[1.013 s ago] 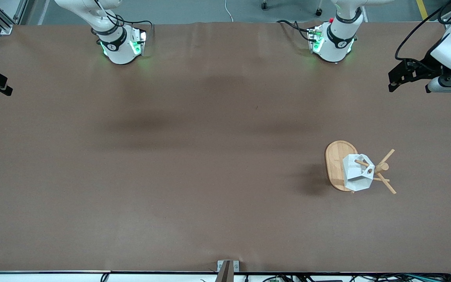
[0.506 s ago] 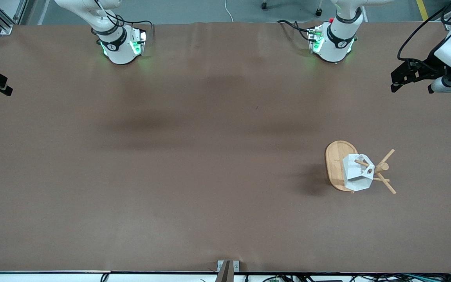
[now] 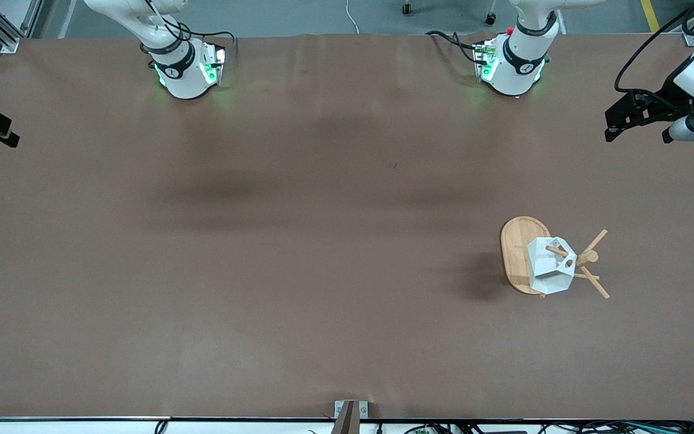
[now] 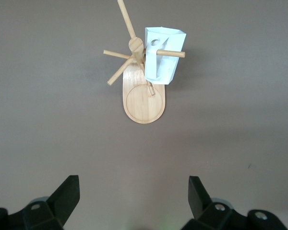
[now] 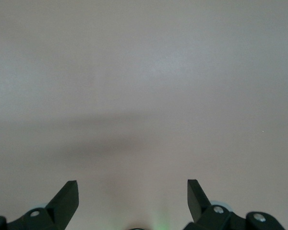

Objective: Hang cup on rack

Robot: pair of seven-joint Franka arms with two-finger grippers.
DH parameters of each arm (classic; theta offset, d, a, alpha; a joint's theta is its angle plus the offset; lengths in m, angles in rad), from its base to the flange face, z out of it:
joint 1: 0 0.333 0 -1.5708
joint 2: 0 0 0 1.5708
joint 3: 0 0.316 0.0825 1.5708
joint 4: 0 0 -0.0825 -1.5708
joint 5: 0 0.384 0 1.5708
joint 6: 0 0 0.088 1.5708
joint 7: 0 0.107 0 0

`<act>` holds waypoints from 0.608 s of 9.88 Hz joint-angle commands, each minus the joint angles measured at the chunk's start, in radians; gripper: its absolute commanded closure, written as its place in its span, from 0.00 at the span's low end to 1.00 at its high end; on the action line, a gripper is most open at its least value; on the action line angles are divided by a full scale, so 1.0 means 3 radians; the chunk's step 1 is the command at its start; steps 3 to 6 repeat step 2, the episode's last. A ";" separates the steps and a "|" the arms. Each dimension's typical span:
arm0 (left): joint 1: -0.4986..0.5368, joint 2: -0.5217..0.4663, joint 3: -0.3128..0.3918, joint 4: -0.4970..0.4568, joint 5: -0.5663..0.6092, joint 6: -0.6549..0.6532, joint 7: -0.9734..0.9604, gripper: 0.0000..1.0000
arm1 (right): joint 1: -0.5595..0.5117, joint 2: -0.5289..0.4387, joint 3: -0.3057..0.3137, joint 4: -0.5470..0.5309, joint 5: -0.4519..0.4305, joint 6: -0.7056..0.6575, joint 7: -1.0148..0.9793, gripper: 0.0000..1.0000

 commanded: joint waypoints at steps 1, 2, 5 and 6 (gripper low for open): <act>0.0008 0.0026 0.0001 -0.0045 -0.0003 -0.0052 -0.0010 0.00 | -0.0020 0.0012 -0.0001 0.0040 0.0005 -0.0015 -0.0039 0.00; 0.0008 0.0021 0.0001 -0.0045 -0.0003 -0.0057 -0.0010 0.00 | -0.0020 0.0012 -0.0001 0.0040 0.0005 -0.0015 -0.0039 0.00; 0.0008 0.0021 0.0001 -0.0045 -0.0003 -0.0057 -0.0010 0.00 | -0.0020 0.0012 -0.0001 0.0040 0.0005 -0.0015 -0.0039 0.00; 0.0008 0.0021 0.0001 -0.0045 -0.0003 -0.0057 -0.0010 0.00 | -0.0020 0.0012 -0.0001 0.0040 0.0005 -0.0015 -0.0039 0.00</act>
